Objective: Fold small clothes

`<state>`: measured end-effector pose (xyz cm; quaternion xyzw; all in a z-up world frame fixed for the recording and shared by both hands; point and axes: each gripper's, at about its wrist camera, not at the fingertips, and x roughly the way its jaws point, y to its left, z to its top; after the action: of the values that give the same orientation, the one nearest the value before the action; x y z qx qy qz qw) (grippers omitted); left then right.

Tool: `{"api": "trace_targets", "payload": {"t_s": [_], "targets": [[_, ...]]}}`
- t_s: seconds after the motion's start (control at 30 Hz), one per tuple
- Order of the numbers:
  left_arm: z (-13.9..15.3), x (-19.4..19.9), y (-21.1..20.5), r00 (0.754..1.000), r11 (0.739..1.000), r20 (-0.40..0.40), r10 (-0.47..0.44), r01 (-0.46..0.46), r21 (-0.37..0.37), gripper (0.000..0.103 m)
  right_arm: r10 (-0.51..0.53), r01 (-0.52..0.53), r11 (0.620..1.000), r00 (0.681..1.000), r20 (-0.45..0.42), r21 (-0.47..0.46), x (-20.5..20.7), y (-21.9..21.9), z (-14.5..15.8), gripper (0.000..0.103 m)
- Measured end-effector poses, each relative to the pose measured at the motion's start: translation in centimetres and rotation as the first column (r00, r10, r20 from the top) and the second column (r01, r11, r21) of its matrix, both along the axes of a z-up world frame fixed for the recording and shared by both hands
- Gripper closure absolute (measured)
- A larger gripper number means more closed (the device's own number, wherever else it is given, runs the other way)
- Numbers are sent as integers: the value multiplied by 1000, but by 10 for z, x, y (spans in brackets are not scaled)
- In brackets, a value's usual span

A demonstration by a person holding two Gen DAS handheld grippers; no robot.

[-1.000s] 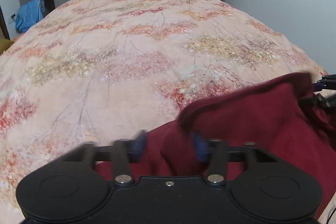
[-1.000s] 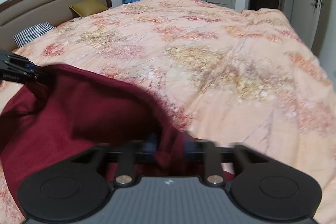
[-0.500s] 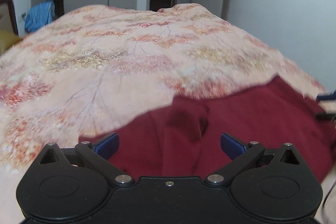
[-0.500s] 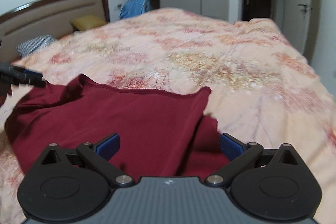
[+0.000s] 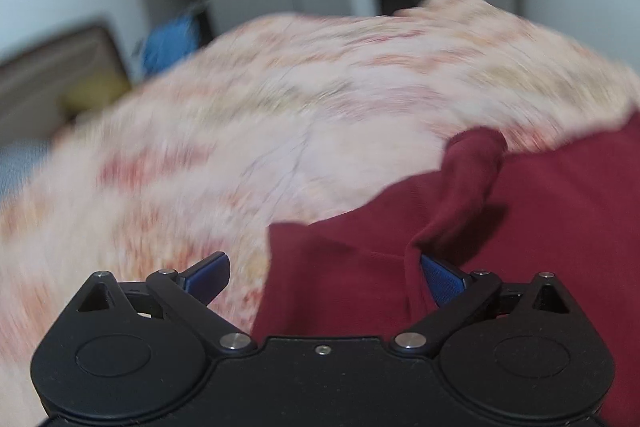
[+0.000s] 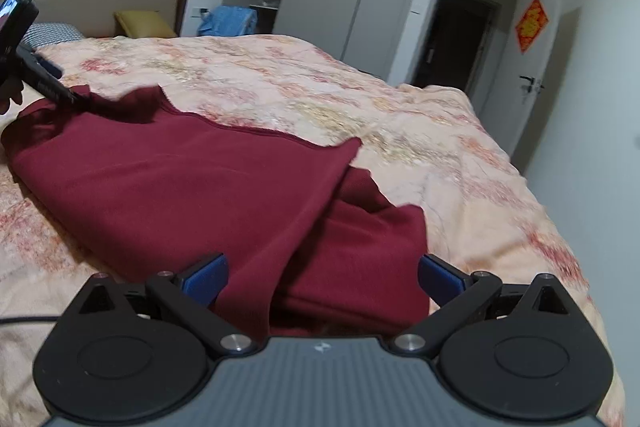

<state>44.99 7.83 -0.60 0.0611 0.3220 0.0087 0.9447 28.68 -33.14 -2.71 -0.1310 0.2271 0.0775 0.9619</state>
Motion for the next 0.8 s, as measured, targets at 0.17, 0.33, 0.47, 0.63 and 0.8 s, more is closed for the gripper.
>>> {"api": "trace_targets", "payload": {"t_s": [0.17, 0.33, 0.47, 0.63, 0.8], "targets": [[-8, 7, 32, 994, 981, -75, 80, -91, -171, 2, -58, 65, 987, 997, -47, 144, -7, -21, -6, 0], [-1, -21, 27, 995, 970, -29, 97, -101, -219, 1, -77, 82, 966, 997, -27, 246, -17, -40, -1, 0], [6, -65, 17, 998, 961, 31, 45, -35, -273, 1, -30, 28, 949, 1000, 1, 315, -18, -45, 5, 0], [-7, -115, 10, 999, 939, 39, -11, 24, -343, 1, 48, -47, 941, 999, 7, 335, -13, -34, 3, 16], [-25, -134, 13, 999, 933, 10, -37, 38, -359, 17, 64, -39, 920, 997, -52, 390, -8, -30, -5, 61]]}}
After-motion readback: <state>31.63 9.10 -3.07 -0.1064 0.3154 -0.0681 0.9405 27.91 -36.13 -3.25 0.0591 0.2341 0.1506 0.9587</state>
